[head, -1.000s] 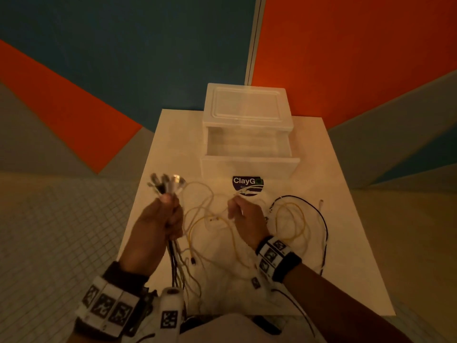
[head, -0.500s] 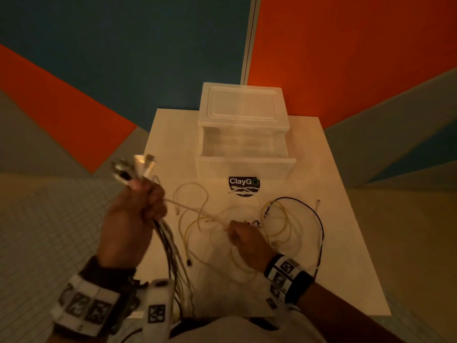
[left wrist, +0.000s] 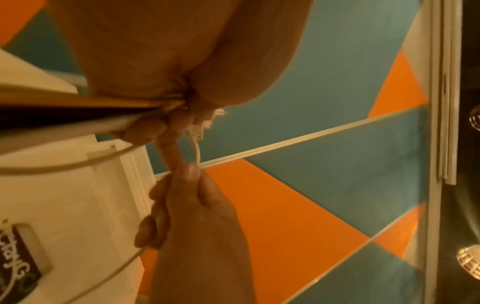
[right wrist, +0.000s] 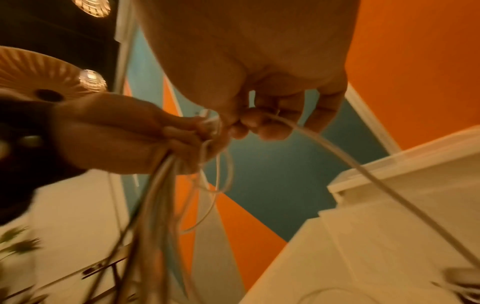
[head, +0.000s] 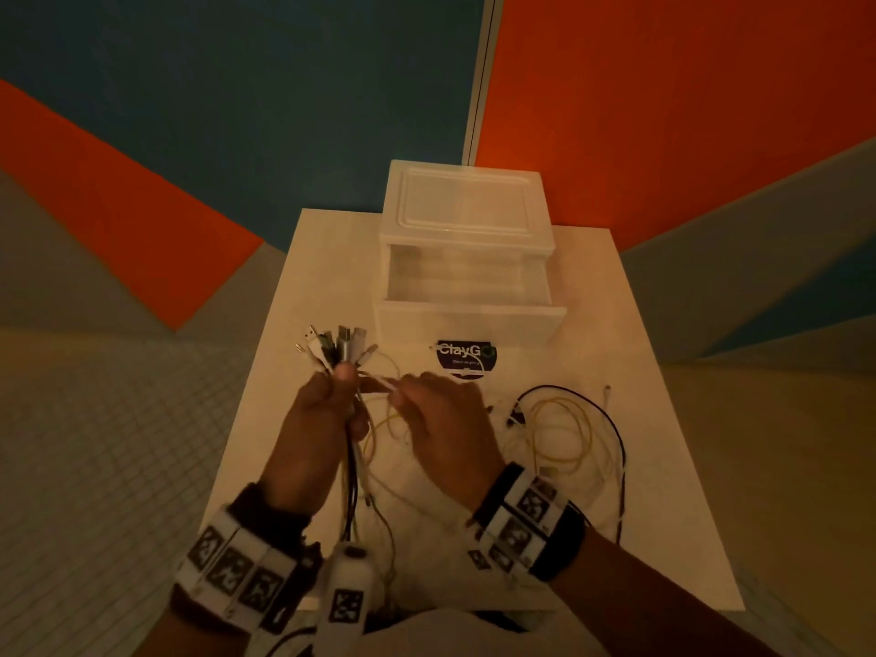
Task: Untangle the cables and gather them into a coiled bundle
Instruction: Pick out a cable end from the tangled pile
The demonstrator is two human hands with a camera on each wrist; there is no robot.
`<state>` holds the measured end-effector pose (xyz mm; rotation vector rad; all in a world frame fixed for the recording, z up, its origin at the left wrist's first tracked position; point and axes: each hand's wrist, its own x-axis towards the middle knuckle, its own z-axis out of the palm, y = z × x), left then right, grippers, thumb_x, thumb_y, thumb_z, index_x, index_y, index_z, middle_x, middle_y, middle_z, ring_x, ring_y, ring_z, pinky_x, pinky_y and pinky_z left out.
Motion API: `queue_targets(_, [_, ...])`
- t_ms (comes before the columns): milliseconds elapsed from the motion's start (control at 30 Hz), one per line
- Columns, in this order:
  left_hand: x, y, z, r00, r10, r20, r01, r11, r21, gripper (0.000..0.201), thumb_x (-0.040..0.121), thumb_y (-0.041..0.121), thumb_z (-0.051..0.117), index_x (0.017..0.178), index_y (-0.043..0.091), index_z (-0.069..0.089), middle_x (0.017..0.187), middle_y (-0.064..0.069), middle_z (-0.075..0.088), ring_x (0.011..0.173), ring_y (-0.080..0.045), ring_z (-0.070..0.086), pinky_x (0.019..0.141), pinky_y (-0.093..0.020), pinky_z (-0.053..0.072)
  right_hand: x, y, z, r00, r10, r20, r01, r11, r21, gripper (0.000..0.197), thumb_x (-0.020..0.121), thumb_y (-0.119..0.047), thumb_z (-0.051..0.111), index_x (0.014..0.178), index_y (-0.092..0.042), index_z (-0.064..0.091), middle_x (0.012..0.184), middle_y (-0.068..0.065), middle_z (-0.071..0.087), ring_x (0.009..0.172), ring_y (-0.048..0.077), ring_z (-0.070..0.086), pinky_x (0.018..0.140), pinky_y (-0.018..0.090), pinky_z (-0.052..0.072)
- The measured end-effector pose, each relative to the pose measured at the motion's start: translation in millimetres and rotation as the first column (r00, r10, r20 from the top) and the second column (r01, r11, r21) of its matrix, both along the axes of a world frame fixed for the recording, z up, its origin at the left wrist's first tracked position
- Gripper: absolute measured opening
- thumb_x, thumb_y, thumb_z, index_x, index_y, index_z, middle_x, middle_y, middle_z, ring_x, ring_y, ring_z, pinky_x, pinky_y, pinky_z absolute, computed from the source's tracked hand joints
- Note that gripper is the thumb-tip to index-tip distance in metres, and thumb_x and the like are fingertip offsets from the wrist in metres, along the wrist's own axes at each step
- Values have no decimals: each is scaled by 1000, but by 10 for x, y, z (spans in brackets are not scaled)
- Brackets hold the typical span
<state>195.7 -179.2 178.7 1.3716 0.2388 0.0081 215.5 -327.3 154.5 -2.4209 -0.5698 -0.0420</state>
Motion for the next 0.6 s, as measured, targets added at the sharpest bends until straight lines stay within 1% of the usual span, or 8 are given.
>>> queue_targets(67, [21, -39, 20, 1000, 27, -8, -27, 999, -23, 31, 102, 27, 39, 89, 9, 60, 86, -7, 73, 54, -14, 46, 52, -25, 39, -140, 98, -48, 998, 66, 12, -66, 998, -7, 16, 100, -25, 42, 86, -24, 50, 78, -3, 50, 74, 19, 50, 67, 36, 38])
queue_targets(100, [32, -31, 25, 999, 47, -13, -48, 998, -43, 31, 103, 26, 38, 88, 9, 58, 77, -2, 71, 53, -12, 47, 51, -24, 41, -198, 113, -111, 996, 94, 12, -94, 995, 35, 14, 99, -23, 42, 87, -22, 48, 80, 1, 51, 74, 23, 51, 65, 38, 40])
queue_targets(200, [66, 158, 98, 993, 120, 3, -119, 983, -141, 30, 104, 18, 35, 79, 15, 50, 61, 6, 52, 52, -5, 42, 49, -19, 35, -278, -20, -413, 978, 173, -114, -149, 970, 191, 12, 98, -17, 41, 93, -12, 51, 88, 9, 57, 80, 27, 55, 72, 42, 46])
queue_targets(267, [74, 383, 214, 986, 161, 49, -144, 956, -256, 27, 100, 14, 38, 77, 20, 50, 64, 9, 49, 54, -3, 42, 49, -17, 33, -243, -272, -721, 959, 129, -254, -92, 984, 151, 14, 96, -9, 42, 97, -6, 56, 93, 8, 60, 84, 23, 56, 78, 42, 47])
queue_targets(367, [34, 635, 369, 975, 191, 111, -144, 932, -333, 34, 102, 18, 35, 75, 25, 52, 69, 10, 45, 56, -4, 39, 51, -17, 33, -117, -688, -1199, 927, 43, -373, -43, 999, 8, 24, 95, -7, 40, 110, -5, 59, 104, -1, 57, 93, 15, 53, 84, 30, 41])
queue_targets(433, [2, 704, 391, 974, 185, 129, -137, 941, -309, 37, 105, 22, 32, 75, 26, 53, 69, 9, 43, 56, -5, 36, 52, -18, 33, -6, -862, -1370, 912, -58, -406, 25, 996, -86, 19, 95, -8, 39, 96, -15, 56, 94, -3, 56, 83, 14, 50, 77, 31, 38])
queue_targets(500, [-27, 709, 379, 974, 178, 139, -136, 953, -270, 39, 105, 22, 32, 75, 27, 56, 70, 9, 44, 58, -5, 38, 52, -18, 34, 82, -943, -1382, 901, -153, -406, 146, 988, -47, 21, 92, -10, 37, 79, -23, 46, 80, -4, 50, 73, 14, 45, 71, 36, 39])
queue_targets(600, [-53, 679, 365, 979, 170, 114, -139, 961, -239, 43, 106, 19, 30, 73, 25, 58, 69, 8, 46, 59, -5, 43, 51, -17, 37, 103, -893, -927, 878, -214, -429, 326, 923, 205, 31, 98, -26, 33, 79, -10, 51, 80, 1, 53, 72, 9, 47, 74, 28, 40])
